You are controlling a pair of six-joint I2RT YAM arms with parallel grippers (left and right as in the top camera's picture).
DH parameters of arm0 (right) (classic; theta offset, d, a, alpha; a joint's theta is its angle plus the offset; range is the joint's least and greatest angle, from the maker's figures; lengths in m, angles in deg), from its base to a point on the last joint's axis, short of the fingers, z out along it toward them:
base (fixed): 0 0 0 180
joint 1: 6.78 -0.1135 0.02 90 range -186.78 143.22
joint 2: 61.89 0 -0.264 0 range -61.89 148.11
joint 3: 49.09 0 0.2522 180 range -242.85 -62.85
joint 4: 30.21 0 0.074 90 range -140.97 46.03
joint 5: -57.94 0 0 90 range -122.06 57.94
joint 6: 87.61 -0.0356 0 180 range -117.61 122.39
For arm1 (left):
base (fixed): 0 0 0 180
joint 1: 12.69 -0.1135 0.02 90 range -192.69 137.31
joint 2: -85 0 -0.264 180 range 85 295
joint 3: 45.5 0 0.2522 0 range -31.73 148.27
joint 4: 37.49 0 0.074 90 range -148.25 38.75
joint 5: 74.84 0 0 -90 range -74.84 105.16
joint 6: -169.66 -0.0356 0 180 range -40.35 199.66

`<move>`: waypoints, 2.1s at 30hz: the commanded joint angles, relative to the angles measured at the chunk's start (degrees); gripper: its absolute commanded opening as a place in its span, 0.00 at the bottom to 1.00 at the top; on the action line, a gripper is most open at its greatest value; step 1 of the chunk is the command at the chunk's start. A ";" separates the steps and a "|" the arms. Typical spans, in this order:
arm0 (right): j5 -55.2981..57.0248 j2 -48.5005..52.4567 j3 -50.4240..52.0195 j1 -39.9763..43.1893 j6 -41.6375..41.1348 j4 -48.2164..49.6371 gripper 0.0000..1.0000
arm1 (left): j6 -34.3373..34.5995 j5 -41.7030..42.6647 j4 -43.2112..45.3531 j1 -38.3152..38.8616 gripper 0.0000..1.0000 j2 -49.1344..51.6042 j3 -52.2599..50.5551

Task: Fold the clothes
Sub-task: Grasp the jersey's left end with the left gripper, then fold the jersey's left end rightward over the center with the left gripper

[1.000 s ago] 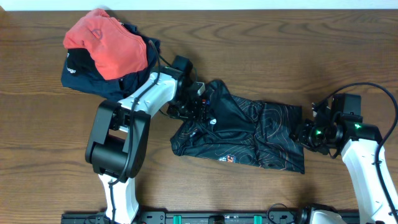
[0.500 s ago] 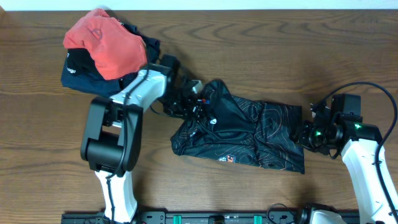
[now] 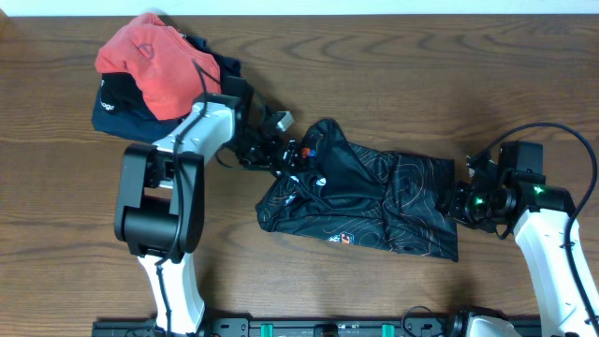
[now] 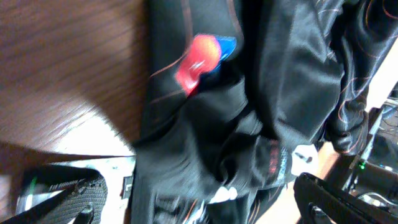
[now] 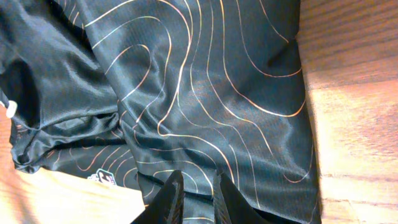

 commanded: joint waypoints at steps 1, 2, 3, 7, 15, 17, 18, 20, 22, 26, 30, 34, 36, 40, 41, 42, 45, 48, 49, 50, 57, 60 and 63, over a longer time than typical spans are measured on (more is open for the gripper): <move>-0.09 -0.59 -0.96 0.48 1.01 -0.07 0.16 | 2.08 -4.66 1.70 2.19 0.98 1.46 -3.02; -0.09 -0.59 -0.96 0.48 1.01 -0.09 0.16 | 2.78 -5.29 2.19 2.60 0.98 1.46 -3.54; -0.09 -0.59 -0.96 0.48 1.01 -0.11 0.16 | 3.56 -5.90 2.78 2.93 0.98 1.46 -4.31; -0.07 -0.59 -0.96 0.48 1.01 -0.11 0.16 | 6.38 -5.81 5.88 3.23 0.98 1.46 -7.58; -0.07 -0.59 -0.96 0.48 1.01 -0.07 0.16 | 12.55 -5.40 12.46 6.32 0.81 1.46 -12.00; -0.07 -0.59 -0.96 0.48 0.98 -0.09 0.16 | 12.87 -5.42 13.20 7.63 0.79 1.46 -12.00; -0.07 -0.59 -0.96 0.48 0.98 -0.09 0.16 | 12.96 -5.42 13.49 8.15 0.76 1.46 -12.00; -0.07 -0.59 -0.96 0.48 0.98 -0.13 0.16 | 12.96 -5.86 13.86 9.05 0.67 1.46 -12.00; -0.09 -0.59 -0.96 0.48 0.76 -0.20 0.16 | 12.96 -6.05 13.81 9.33 0.48 1.46 -12.00; -0.07 -0.59 -0.96 0.48 0.59 -0.63 0.16 | 12.98 -6.29 12.17 8.66 0.08 1.40 -11.85; 0.00 -0.59 -0.98 0.48 0.61 -0.63 0.15 | 14.91 -10.97 6.01 7.21 0.06 0.37 -9.62; 0.31 -0.59 -1.03 1.36 0.07 1.01 0.15 | 15.08 -19.02 -2.69 6.25 0.06 -3.72 -5.22; 0.00 -0.59 -1.16 2.47 -0.98 1.92 0.16 | 15.08 -21.31 -5.66 5.95 0.06 -6.23 -2.80; -2.32 -0.59 -1.16 4.55 -1.16 3.02 0.15 | 15.54 -22.58 -10.25 6.05 0.06 -10.95 2.05; -2.29 -0.59 -1.16 4.94 -1.16 2.99 0.16 | 16.55 -22.56 -10.95 6.32 0.06 -11.80 2.97; -2.29 -0.59 -1.16 5.22 -1.14 2.97 0.16 | 17.92 -22.43 -11.56 6.69 0.06 -12.57 3.74; -2.29 -0.59 -1.16 5.62 -1.14 2.95 0.16 | 25.18 -21.86 -12.11 9.11 0.06 -14.95 5.22; -2.29 -0.59 -1.16 5.62 -1.14 2.95 0.16 | 31.36 -21.70 -10.64 13.62 0.06 -16.65 5.38; -2.29 -0.59 -1.16 5.62 -1.14 2.97 0.16 | 33.62 -21.73 -9.90 15.39 0.06 -16.83 5.38; -2.29 -0.59 -1.16 5.62 -1.14 2.97 0.16 | 35.50 -21.75 -8.87 17.25 0.06 -16.87 5.38; -2.27 -0.59 -1.16 5.62 -1.11 2.91 0.16 | 48.30 -27.65 -1.42 30.34 0.06 -16.26 5.29; -2.27 -0.59 -1.16 5.62 -1.11 2.97 0.16 | 51.49 -28.68 1.68 34.21 0.06 -16.20 5.29; -2.27 -0.59 -1.16 5.62 -1.11 2.95 0.16 | 53.46 -31.80 4.83 37.44 0.06 -16.17 5.18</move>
